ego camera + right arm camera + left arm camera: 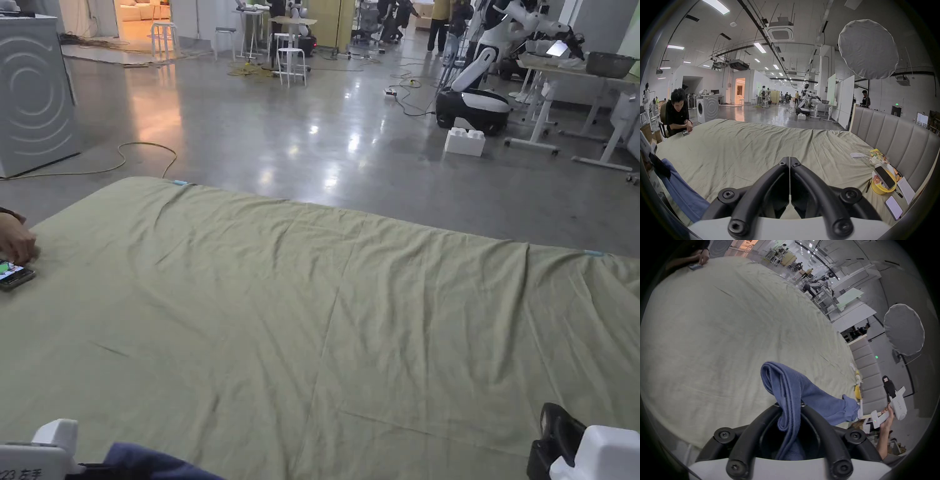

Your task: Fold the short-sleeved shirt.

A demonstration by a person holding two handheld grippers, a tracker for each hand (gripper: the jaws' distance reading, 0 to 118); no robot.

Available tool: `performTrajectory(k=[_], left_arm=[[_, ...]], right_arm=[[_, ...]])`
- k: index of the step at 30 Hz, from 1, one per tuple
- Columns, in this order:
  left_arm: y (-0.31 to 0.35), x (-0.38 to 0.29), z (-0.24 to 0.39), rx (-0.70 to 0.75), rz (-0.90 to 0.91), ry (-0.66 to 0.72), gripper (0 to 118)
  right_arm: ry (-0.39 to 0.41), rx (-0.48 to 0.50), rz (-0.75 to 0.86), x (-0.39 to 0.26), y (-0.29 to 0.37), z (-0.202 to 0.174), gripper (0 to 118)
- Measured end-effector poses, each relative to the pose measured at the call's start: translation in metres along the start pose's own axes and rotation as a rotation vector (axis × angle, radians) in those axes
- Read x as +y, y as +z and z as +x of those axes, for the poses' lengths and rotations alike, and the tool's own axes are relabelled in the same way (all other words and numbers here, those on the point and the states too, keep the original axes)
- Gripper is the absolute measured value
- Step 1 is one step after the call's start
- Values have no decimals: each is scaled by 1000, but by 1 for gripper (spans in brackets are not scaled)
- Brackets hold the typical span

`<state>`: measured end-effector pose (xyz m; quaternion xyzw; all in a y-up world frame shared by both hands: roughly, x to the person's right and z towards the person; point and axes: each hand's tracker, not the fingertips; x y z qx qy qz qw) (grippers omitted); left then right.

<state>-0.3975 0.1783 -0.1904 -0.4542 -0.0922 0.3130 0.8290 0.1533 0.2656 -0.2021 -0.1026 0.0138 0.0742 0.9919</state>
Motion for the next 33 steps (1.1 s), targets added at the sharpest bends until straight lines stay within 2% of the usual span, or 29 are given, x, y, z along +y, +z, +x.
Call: performTrajectory(k=[2,6,8,15,20,33], left_arm=[[8,1,1,39,-4,6,9],[12,-6,18,178,-15,-84,9],[11,-11,30,163,-18,-82,9],[1,-25,83,-111,-25,-42,9],[-28,-39,120,-162,-43,-71,9],[-167,-106,183,90,-192,-171,10]], right_arm=[[-3,4,-1,0,0,0,1],[-12,12,-3,-2,-2,-2,1],[-16,17,-6,-4,-3,-3,1],[-17,30,-9,-7,-2,-4,1],[-29,19,-11,-9,0,3,1],[-42,-28,-28,-20,8,29,1]])
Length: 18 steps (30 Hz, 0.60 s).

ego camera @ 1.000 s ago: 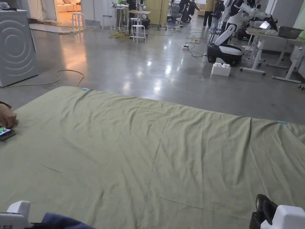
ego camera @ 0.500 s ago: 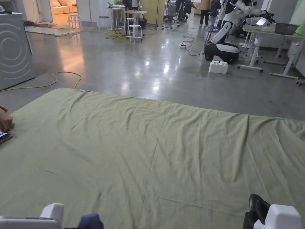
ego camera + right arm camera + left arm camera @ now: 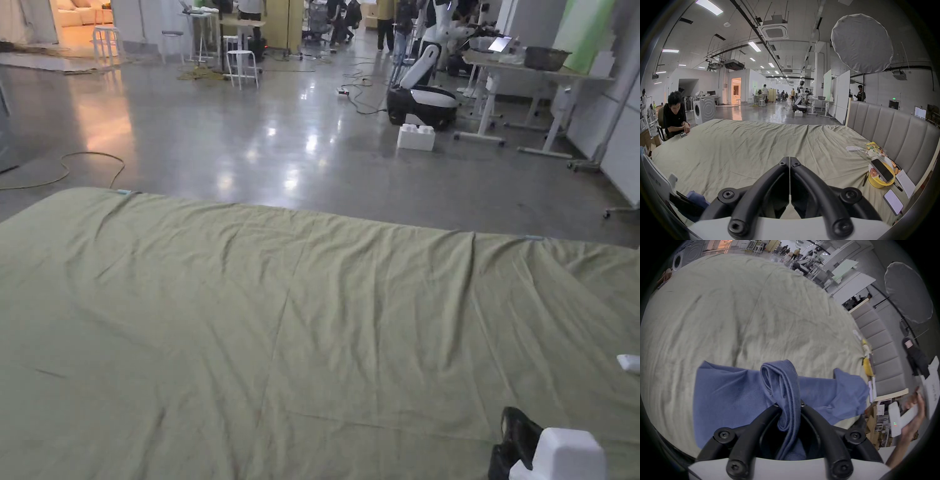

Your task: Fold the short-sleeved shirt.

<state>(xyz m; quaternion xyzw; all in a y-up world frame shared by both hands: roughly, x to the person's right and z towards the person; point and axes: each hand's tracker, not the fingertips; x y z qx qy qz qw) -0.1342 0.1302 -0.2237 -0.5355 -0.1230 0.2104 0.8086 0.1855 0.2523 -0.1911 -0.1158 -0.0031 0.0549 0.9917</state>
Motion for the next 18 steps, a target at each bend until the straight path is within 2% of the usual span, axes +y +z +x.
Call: performTrajectory(k=[5,12,18], left_arm=[[-9,-1,10,34,-11,1,10],[-2,5,24,-68,-4,27,10],[-21,-4,42,-84,-47,11,11]], right_arm=[[-3,-16,-10,-4,2,7,1],[-28,-18,-38,-10,0,8,1],[-25,-15,-41,-12,0,7,1]])
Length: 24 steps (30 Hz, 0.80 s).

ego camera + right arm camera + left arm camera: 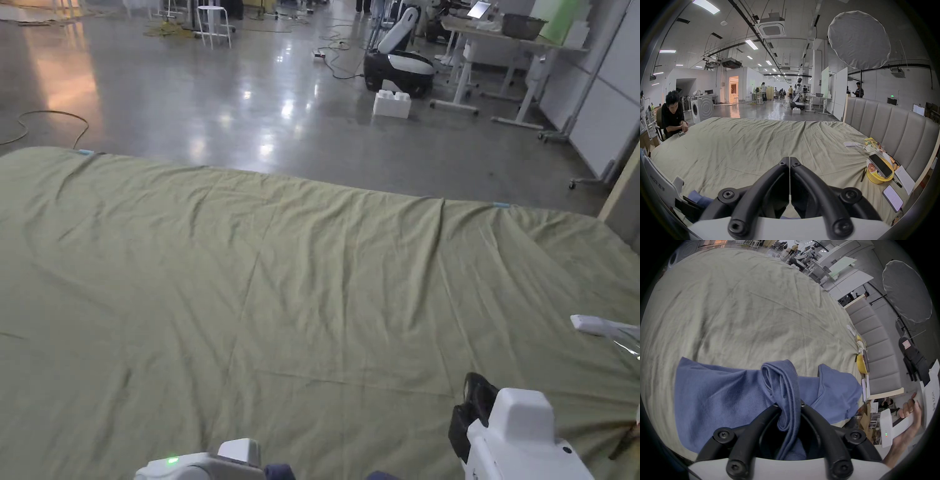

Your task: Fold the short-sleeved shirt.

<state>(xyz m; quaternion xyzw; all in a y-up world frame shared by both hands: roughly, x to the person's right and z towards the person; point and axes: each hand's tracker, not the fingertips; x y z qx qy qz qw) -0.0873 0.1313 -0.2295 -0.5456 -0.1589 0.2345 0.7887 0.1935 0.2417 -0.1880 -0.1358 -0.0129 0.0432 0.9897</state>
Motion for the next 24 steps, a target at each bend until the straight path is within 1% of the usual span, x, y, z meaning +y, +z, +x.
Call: performTrajectory(k=[1,2,3,5,6,7,10,16,17,18,19,20,21,23,24], left_arm=[[-2,-1,1,15,-4,0,16],[-4,-1,-1,19,-4,-1,24],[-3,-1,-2,7,-4,6,33],[2,-1,-5,-74,5,57,53],[8,-1,-6,-80,10,67,60],[13,0,-6,-81,18,65,62],[36,5,-7,-83,67,20,62],[67,16,-22,-62,192,49,60],[67,17,-24,-50,204,48,58],[64,16,-25,1,188,33,52],[58,15,-24,36,162,20,39],[50,12,-21,71,135,-1,29],[43,11,-19,80,116,-15,24],[27,4,-13,46,45,-44,23],[22,0,-10,31,21,-50,21]], right_arm=[[0,0,-2,0,0,0,1],[0,0,-4,-1,1,1,1],[2,0,-5,-1,1,1,1],[10,-2,-6,-1,3,3,1],[12,-2,-6,-2,5,5,1],[12,-3,-6,-2,6,6,1],[15,-10,-10,-4,7,10,1],[2,-22,-25,-9,9,16,1],[-4,-20,-29,-10,9,17,1],[-9,-20,-32,-10,9,17,1],[-10,-20,-35,-11,9,17,1],[-11,-20,-36,-11,9,17,1],[-10,-20,-36,-12,9,17,1],[-11,-19,-39,-13,9,17,1],[-13,-18,-42,-14,9,17,1]])
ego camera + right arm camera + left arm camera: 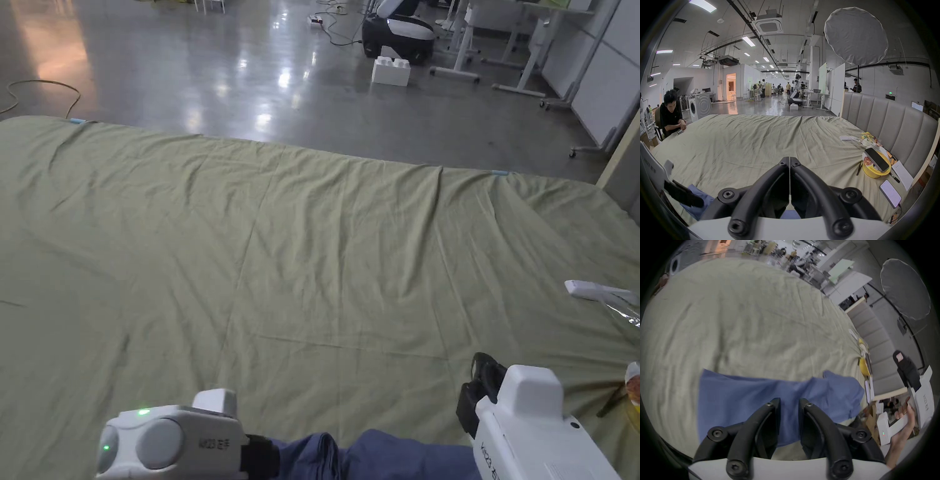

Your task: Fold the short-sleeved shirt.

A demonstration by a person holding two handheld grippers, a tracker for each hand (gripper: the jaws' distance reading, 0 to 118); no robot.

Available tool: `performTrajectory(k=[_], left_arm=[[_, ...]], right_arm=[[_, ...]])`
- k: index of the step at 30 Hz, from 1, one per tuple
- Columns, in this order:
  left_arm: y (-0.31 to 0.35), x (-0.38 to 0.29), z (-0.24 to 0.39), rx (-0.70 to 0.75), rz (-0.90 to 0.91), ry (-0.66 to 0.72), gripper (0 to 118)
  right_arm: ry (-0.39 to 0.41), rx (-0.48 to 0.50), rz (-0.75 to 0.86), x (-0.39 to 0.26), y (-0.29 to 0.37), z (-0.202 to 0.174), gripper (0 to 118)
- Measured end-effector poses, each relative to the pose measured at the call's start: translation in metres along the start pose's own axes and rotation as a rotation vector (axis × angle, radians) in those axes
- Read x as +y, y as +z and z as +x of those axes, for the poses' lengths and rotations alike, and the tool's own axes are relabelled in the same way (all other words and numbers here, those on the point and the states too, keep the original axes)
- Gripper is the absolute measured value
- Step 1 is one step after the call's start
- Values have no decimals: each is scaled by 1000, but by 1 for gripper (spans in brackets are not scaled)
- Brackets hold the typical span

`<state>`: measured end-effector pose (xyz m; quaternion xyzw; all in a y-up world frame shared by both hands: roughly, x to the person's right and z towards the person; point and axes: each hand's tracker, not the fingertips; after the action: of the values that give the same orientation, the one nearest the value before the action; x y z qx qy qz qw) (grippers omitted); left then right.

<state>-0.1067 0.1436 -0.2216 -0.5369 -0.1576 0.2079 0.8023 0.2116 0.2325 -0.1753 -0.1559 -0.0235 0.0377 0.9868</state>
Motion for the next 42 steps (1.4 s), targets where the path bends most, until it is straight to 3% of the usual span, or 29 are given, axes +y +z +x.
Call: performTrajectory(k=[6,9,12,16,20,21,22,23,28,32,35,42], left_arm=[[-27,-17,39,-106,-30,-78,18],[-45,-26,48,-30,-75,-121,18],[-49,-30,46,-47,-50,-58,17],[-44,-31,48,-38,-34,-86,18],[-16,-19,32,-116,-12,-8,31],[-6,-16,27,-133,20,-7,40],[7,-12,20,-140,41,-3,59],[23,-6,9,-137,87,-8,67],[73,12,-62,-71,231,19,81],[79,12,-122,-66,197,72,83],[69,4,-147,-169,132,99,83],[21,-15,-183,-479,135,314,82]], right_arm=[[3,-2,-16,-5,0,2,1],[4,-3,-21,-6,1,3,1],[1,-5,-22,-7,3,4,1],[1,-8,-19,-7,3,5,1],[-5,-4,-13,-3,3,6,1],[-4,-3,-7,-1,4,6,1],[-1,-3,-1,1,6,7,1],[2,-2,9,3,7,8,1],[-10,-10,40,14,8,13,1],[-28,-10,44,18,5,15,1],[-33,-11,42,18,4,13,1],[-38,-2,32,17,7,7,1]])
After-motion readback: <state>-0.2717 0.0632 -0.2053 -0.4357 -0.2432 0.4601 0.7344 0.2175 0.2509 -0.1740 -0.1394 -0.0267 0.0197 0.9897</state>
